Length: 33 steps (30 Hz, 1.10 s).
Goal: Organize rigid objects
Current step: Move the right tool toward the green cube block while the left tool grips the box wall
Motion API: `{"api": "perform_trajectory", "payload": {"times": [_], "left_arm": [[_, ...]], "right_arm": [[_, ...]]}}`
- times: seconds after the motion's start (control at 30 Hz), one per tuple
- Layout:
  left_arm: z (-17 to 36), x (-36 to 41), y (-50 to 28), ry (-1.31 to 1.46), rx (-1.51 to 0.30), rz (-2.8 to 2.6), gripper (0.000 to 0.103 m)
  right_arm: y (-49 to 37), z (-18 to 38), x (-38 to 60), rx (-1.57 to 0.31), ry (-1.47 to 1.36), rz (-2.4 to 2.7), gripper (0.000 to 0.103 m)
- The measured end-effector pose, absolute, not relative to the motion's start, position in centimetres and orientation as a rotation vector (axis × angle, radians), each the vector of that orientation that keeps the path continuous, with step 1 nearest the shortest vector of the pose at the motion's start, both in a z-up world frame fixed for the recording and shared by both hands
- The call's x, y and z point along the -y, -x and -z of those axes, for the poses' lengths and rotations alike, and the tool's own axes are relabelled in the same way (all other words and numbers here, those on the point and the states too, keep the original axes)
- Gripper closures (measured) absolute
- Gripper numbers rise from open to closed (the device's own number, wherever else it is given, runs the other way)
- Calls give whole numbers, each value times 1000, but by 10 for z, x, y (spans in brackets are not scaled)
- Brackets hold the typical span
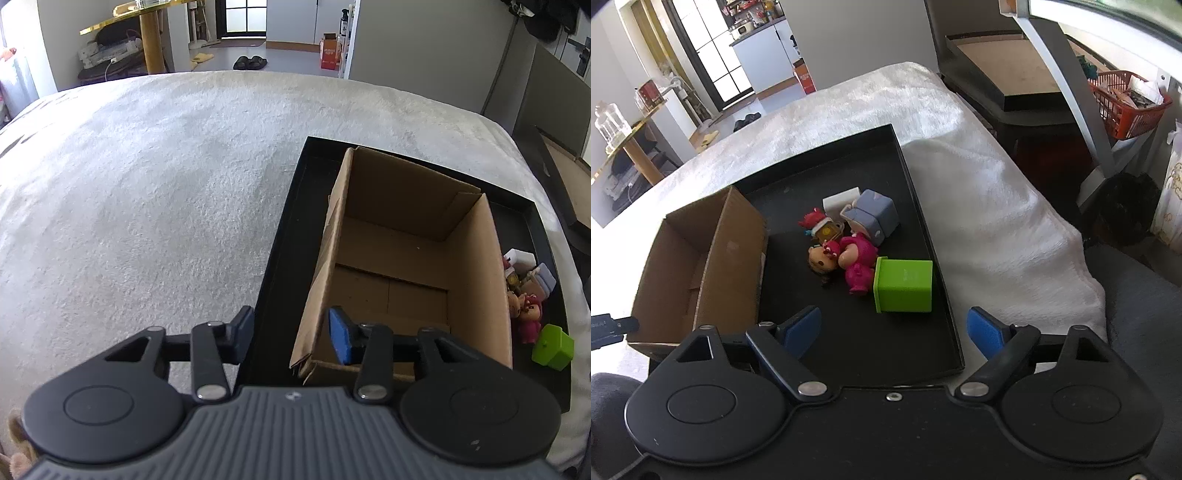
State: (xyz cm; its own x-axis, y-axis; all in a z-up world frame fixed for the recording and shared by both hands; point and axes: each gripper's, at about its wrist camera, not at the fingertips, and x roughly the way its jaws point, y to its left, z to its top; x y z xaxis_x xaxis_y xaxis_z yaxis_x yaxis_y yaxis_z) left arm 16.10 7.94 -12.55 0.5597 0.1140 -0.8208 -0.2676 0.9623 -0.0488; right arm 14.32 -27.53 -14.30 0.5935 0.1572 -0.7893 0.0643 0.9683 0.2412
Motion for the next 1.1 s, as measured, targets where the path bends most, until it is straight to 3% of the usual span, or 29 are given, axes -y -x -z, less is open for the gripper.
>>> {"api": "perform_trajectory", "payload": {"times": [0.1,0.47,1.1], "left_arm": [[129,-79,-164,170,-961,-223,65],[138,-80,-168,181,-954,-195,92],[138,-61,-169,13,-941,-279,92]], "right_arm": [[-146,150,273,-944,-241,-50,23],[-167,167,262,-964,-195,-38,26],[-201,189,242,-988,-52,31,26]]}}
